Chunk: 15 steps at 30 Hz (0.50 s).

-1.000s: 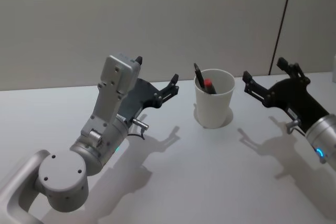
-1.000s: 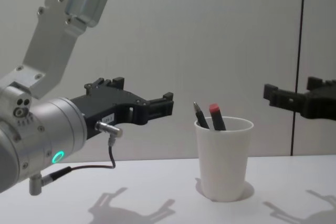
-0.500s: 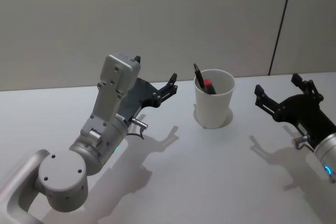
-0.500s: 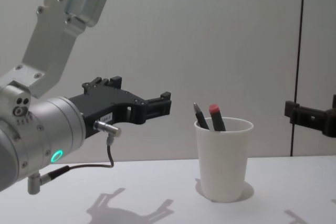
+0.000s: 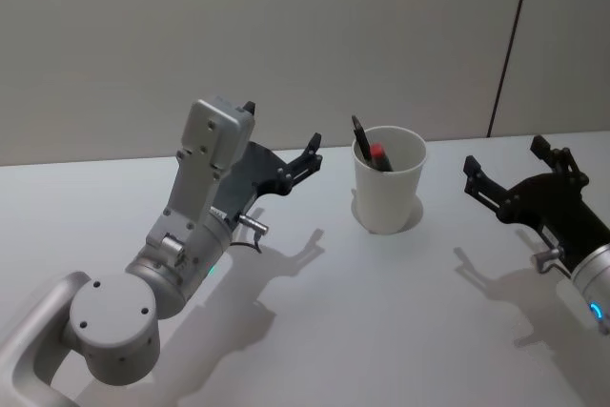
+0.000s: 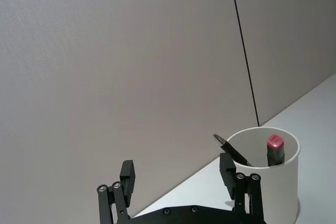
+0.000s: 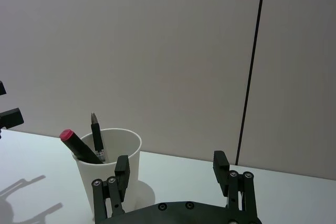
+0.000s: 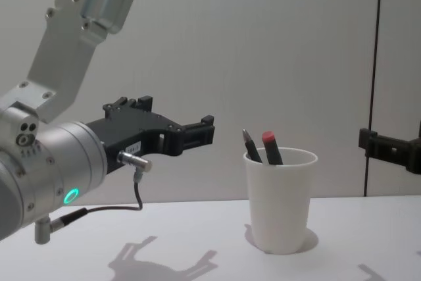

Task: Place the pen into the pen holder.

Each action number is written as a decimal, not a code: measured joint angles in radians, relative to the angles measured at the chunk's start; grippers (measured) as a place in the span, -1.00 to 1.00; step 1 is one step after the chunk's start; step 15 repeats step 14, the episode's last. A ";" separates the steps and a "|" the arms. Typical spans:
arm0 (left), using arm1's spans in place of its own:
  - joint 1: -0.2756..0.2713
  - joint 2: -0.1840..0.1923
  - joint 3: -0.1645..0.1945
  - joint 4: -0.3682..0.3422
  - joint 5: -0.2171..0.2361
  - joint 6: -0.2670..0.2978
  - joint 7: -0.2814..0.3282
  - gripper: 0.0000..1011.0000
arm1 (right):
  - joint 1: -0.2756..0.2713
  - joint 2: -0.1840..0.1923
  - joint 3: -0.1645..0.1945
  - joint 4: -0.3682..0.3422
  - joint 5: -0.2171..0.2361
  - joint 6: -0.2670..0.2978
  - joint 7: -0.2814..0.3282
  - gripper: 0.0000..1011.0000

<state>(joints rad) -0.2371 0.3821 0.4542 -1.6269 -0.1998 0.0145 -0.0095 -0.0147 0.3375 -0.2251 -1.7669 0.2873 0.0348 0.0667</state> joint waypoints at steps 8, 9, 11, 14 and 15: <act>0.000 0.000 0.000 0.001 -0.001 -0.001 0.000 0.98 | 0.000 0.000 -0.001 0.000 0.000 0.000 0.000 0.98; 0.000 0.000 0.000 0.001 -0.001 -0.001 0.000 0.98 | 0.000 0.000 -0.001 0.000 0.000 0.000 0.000 0.98; 0.000 0.000 0.000 0.001 -0.001 -0.001 -0.001 0.98 | 0.000 0.000 -0.001 0.000 0.000 0.000 0.000 0.98; 0.000 0.000 0.000 0.001 -0.001 -0.001 -0.001 0.98 | 0.000 0.000 -0.001 0.000 0.000 -0.001 0.000 0.98; 0.000 0.000 0.000 0.001 -0.001 -0.001 -0.001 0.98 | 0.000 0.000 -0.001 0.000 0.000 -0.001 0.000 0.98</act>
